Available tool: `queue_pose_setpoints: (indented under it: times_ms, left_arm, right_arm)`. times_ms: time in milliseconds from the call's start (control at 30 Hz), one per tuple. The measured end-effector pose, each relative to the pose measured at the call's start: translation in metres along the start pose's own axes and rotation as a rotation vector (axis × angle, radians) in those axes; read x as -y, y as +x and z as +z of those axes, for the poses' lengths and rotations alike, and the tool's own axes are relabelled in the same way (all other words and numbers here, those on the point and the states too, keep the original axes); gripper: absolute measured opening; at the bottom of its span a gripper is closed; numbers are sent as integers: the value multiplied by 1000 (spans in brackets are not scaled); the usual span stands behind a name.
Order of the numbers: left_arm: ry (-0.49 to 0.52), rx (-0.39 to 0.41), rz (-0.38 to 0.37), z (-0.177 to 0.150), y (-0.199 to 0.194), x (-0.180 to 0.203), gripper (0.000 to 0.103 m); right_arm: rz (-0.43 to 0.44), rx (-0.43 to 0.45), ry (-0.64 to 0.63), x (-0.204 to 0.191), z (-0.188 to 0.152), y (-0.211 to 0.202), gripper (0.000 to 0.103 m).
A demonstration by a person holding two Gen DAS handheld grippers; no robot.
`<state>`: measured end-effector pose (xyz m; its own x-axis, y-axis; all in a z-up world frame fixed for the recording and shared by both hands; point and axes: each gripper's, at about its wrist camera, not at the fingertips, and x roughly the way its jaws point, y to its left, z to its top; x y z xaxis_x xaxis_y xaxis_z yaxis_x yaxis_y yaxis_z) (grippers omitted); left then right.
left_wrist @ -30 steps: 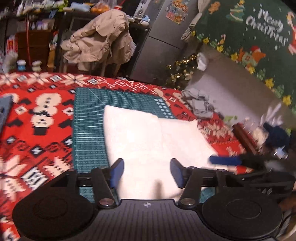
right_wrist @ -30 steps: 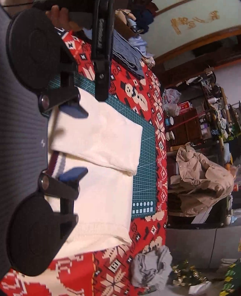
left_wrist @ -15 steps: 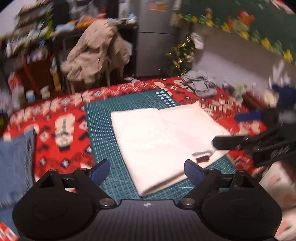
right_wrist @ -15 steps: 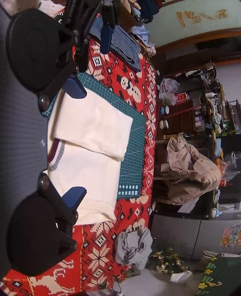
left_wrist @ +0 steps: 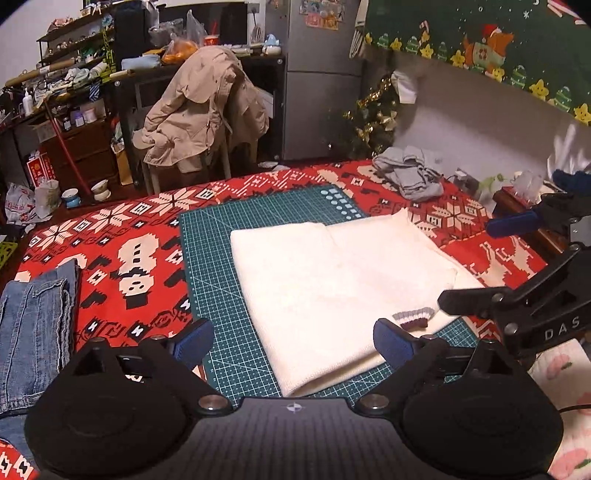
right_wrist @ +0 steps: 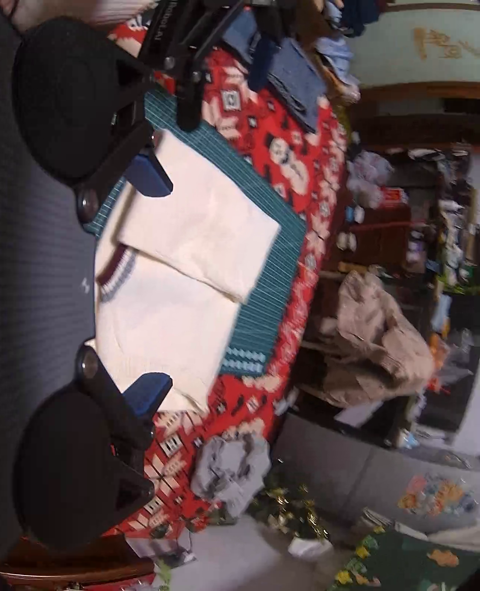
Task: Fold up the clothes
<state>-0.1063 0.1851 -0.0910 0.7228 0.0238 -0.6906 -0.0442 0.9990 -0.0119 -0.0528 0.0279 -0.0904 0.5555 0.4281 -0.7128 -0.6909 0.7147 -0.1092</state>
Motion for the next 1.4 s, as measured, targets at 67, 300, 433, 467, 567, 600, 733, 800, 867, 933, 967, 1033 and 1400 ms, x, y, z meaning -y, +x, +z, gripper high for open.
queue_pose_setpoints:
  times_ms: [67, 300, 433, 467, 567, 600, 733, 800, 867, 933, 967, 1033, 1400]
  left_arm:
    - [-20, -9, -11, 1, 3, -2, 91]
    - [-209, 10, -88, 0, 7, -23, 90]
    - [-307, 17, -98, 2, 9, -32, 89]
    - [-333, 23, -98, 2, 9, -34, 87]
    - [-351, -7, -174, 4, 13, -39, 63]
    - [-361, -21, -192, 4, 16, -41, 46]
    - [-456, -65, -243, 2, 33, -55, 4]
    - [-514, -78, -300, -1, 43, -62, 1]
    - [-552, -80, -336, -4, 53, -65, 0]
    - [-589, -82, -366, -7, 64, -69, 0]
    - [-603, -85, -376, -8, 69, -71, 0]
    - [-613, -101, -388, -10, 79, -72, 0]
    - [-562, -160, -365, -29, 100, -71, 1]
  right_arm:
    - [-6, 10, -12, -3, 1, 3, 102]
    - [-33, 24, -9, -7, 6, 16, 102]
    - [-72, 66, 2, -13, 4, 18, 102]
    - [-71, 73, 10, -14, 3, 18, 102]
    - [-24, 59, 53, -13, 5, 20, 102]
    - [-11, 47, 73, -12, 5, 24, 98]
    - [31, 1, 153, -6, 5, 40, 44]
    - [53, -22, 193, -4, 4, 48, 24]
    - [83, -29, 240, -2, 2, 60, 13]
    - [95, -10, 282, -3, -1, 69, 10]
    - [96, 8, 297, -5, -3, 73, 10]
    - [130, 16, 316, -10, -4, 83, 10]
    - [196, -25, 287, -29, -26, 122, 5]
